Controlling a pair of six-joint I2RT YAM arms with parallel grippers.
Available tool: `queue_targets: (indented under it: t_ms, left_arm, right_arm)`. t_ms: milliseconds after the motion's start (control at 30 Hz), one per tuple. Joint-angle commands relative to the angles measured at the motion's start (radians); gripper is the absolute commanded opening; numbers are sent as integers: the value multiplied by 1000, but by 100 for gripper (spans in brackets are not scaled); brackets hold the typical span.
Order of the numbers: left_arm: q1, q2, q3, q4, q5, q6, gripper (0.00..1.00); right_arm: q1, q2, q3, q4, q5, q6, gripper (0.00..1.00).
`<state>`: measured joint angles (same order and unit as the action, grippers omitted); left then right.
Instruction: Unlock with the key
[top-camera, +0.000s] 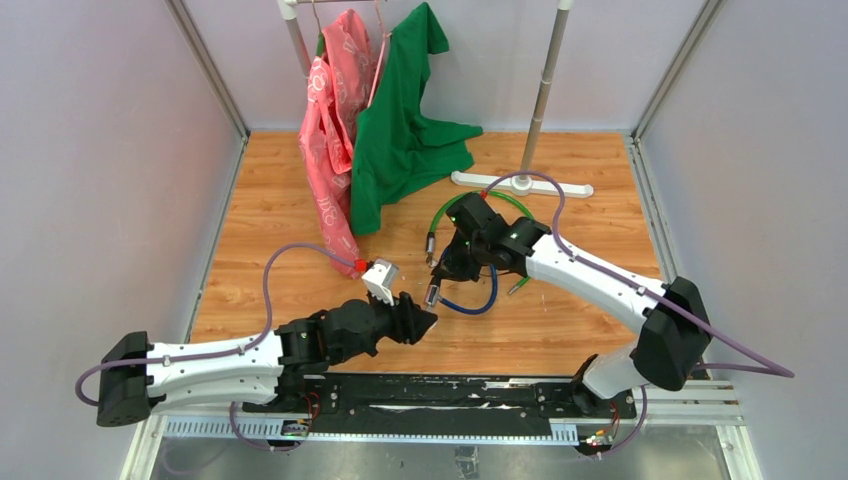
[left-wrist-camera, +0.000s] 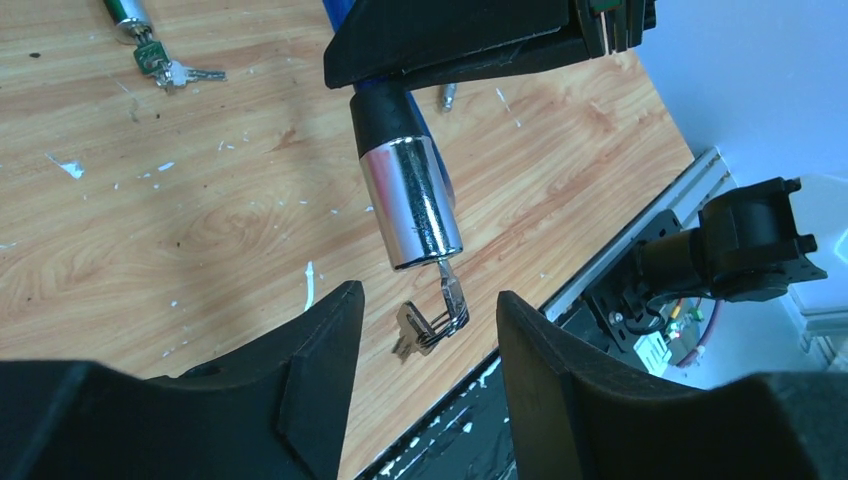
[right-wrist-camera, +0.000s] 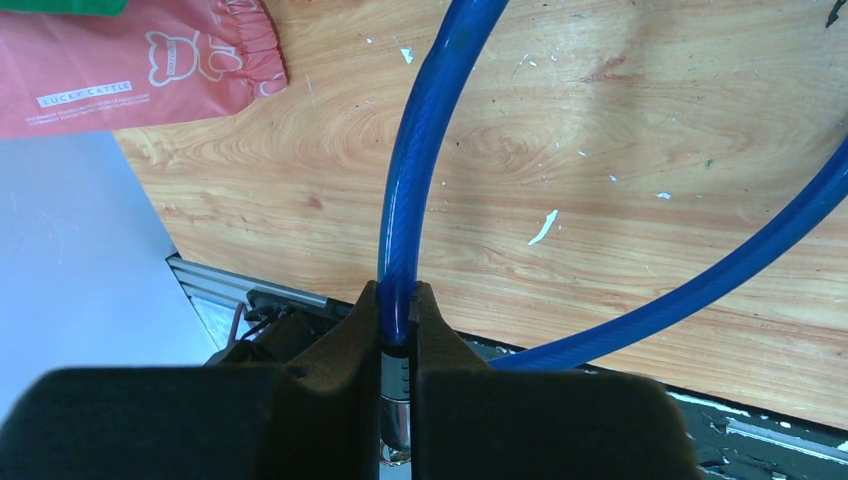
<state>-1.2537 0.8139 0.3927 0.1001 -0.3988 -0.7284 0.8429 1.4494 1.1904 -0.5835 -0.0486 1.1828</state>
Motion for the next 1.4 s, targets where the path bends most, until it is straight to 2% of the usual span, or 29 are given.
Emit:
queue_targets:
  t_ms: [0, 133, 267, 433, 500, 567, 833, 1000, 1133, 1367]
  left_arm:
    - [-7, 13, 26, 49, -5, 11, 56]
    - [-7, 24, 29, 52, -3, 13, 53]
    - [-7, 34, 29, 57, 0, 12, 44]
    - [-7, 51, 33, 59, 2, 13, 22]
    - [-7, 61, 38, 60, -1, 20, 9]
    - [-7, 68, 42, 59, -9, 30, 0]
    - [-7, 117, 108, 2, -100, 108, 0]
    - [-7, 158, 173, -74, -177, 239, 0]
    - [-7, 177, 210, -130, -228, 350, 0]
    - [-8, 162, 217, -151, -279, 460, 0]
  right_arm:
    - [12, -38, -17, 13, 21, 15, 0]
    - [12, -45, -20, 17, 18, 15, 0]
    - [13, -52, -24, 20, 12, 18, 0]
    - [12, -62, -32, 27, 12, 26, 0]
    - [13, -62, -32, 28, 10, 27, 0]
    - [13, -61, -33, 28, 5, 28, 0]
    - [26, -69, -63, 23, 8, 46, 0]
    - [37, -68, -59, -16, 24, 52, 0]
    - [44, -61, -35, -73, 46, 62, 0]
    - [45, -21, 51, -219, 70, 96, 0]
